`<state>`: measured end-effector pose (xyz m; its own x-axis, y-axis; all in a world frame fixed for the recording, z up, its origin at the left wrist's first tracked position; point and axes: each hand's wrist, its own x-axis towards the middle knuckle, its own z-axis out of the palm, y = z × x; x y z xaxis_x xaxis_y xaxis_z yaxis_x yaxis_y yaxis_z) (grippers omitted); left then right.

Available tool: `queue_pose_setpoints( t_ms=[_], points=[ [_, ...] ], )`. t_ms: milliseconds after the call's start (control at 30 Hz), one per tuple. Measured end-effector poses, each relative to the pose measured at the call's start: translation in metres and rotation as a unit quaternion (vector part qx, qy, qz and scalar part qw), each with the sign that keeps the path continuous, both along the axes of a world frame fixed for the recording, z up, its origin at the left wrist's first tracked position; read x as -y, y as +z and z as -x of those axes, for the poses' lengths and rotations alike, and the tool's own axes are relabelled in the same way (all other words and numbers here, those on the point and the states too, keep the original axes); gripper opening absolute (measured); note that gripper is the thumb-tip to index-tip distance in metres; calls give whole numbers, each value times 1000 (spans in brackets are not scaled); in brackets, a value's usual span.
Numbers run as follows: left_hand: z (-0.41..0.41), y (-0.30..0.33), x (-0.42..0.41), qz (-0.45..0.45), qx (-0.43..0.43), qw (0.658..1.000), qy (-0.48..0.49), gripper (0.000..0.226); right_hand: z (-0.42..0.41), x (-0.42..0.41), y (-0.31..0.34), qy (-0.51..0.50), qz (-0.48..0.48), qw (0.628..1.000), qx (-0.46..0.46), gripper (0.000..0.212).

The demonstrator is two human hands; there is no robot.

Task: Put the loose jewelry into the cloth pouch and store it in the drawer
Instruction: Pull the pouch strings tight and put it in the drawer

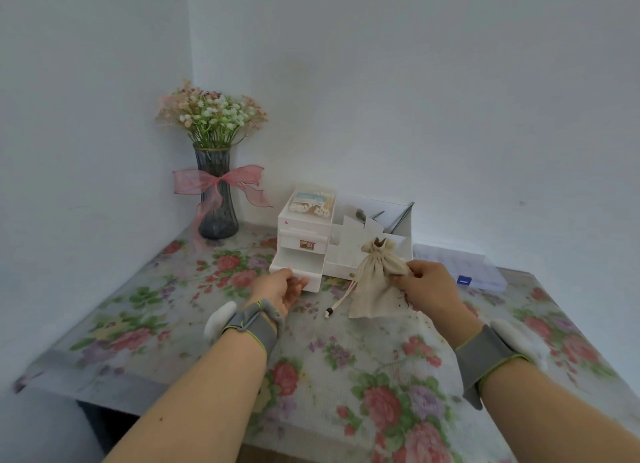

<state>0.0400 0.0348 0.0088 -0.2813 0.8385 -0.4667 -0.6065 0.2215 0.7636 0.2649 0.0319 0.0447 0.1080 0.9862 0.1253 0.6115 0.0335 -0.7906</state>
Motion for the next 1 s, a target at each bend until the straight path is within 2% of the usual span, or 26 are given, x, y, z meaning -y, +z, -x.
queue_pose_setpoints(
  t_ms=[167, 433, 567, 700, 867, 1000],
  points=[
    [2, 1, 14, -8, -8, 1000, -3, 24, 15, 2, 21, -22, -54, 998, -9, 21],
    [6, 0, 30, -22, -17, 999, -17, 25, 52, -1, 44, -30, -69, 994, -83, 16],
    [10, -1, 34, -17, -19, 999, -27, 24, 81, -8, 48, -6, -80, 993, -87, 24],
    [11, -1, 35, -19, -23, 999, -35, 26, 108, -14, 40, 26, -41, 994, -100, 9],
    [12, -2, 35, -18, -28, 998, -46, 26, 125, -20, 19, 54, 40, 993, -97, 14],
    [13, -4, 34, -12, -28, 998, -52, 26, 127, -27, 10, 38, 93, 983, -154, 11]
  ],
)
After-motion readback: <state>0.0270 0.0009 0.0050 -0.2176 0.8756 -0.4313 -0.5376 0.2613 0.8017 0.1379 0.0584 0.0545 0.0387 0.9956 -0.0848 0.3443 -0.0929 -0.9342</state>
